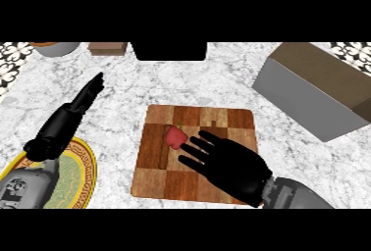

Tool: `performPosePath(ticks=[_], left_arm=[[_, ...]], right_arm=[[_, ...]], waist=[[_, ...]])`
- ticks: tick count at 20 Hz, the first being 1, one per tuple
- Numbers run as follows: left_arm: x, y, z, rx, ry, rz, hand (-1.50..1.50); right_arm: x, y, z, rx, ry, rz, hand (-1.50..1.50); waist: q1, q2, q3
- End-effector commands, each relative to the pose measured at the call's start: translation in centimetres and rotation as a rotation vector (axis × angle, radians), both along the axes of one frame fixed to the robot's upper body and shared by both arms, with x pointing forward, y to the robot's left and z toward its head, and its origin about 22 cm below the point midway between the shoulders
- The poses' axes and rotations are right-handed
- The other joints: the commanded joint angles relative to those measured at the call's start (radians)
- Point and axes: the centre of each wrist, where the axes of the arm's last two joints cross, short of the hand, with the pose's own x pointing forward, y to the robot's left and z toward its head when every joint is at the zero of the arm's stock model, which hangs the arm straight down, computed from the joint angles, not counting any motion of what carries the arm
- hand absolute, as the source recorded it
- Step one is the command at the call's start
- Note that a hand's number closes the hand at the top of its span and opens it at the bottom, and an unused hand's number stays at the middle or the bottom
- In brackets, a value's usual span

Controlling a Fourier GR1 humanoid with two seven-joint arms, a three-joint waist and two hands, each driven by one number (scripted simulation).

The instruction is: Pick the cupcake from the cutting board and place it in the cardboard box

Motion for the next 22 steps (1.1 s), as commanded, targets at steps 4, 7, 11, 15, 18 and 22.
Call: performPosePath(ticks=[4,7,11,15,18,22], left_arm=[[-0.2,0.4,0.4,-0.003,0.018,0.011,0.0],[0.4,-0.7,-1.6,-0.015,-0.005,0.008,0.0],[-0.4,0.0,0.2,-0.007,0.025,-0.012,0.0],[-0.8,0.7,-0.4,-0.001,0.006,0.003,0.0],[-0.3,1.0,1.7,0.006,-0.005,0.005,0.0],[0.3,1.1,1.3,-0.005,0.008,-0.003,0.0]], right_arm=[[-0.1,2.4,-2.8,-0.036,-0.043,-0.017,-1.5],[1.5,-0.1,-4.1,-0.051,-0.035,-0.022,-1.5],[2.4,1.5,-4.3,-0.026,0.01,-0.007,-1.5],[2.2,0.4,-8.3,-0.028,0.004,-0.002,-1.5],[3.6,-0.1,-6.6,-0.06,0.001,-0.021,-1.5],[3.5,0.8,-8.2,-0.095,-0.033,-0.053,-1.5]], waist=[[0.001,0.0,0.0],[-0.002,0.001,0.0],[0.001,0.0,0.0],[0.001,0.001,0.0],[0.001,0.0,0.0],[0.0,0.0,0.0]])
